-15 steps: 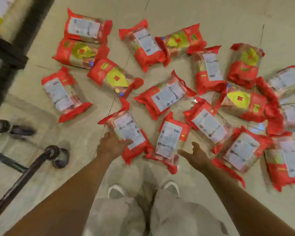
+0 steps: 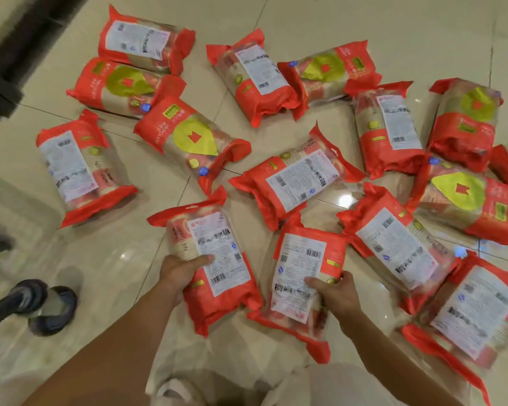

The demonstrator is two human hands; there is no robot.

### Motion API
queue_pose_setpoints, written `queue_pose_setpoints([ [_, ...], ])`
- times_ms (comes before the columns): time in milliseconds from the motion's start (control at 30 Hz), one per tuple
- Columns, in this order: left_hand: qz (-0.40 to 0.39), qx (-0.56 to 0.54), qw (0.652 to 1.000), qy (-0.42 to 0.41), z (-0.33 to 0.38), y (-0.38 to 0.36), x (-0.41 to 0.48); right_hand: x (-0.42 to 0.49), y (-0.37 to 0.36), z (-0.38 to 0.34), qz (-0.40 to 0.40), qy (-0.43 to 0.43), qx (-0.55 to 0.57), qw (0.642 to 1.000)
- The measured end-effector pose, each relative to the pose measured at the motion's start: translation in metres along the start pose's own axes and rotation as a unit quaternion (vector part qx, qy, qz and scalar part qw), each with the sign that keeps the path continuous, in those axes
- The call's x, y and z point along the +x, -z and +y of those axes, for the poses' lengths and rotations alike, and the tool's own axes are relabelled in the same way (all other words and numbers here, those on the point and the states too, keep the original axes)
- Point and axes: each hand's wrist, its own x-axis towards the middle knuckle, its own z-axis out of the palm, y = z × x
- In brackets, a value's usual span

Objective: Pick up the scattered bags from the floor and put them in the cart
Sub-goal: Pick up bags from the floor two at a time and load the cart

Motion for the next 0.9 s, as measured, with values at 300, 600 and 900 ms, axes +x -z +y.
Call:
queue_pose_setpoints([
  [300, 0.000, 0.028, 0.994, -0.109, 0.122, 0.093, -0.230, -0.209, 0.080, -0.165, -0.019, 0.102, -0.023, 0.994],
  [600, 0.021, -0.011, 0.969, -0.247, 0.310, 0.246, -0.591, -0.547, 0.169, -0.399, -0.084, 0.260, -0.024, 0.962],
  [900, 0.220, -0.066, 0.930, -0.288, 0.291, 0.418, -0.801, -0.736, 0.105, -0.476, -0.237, 0.408, -0.096, 0.876],
])
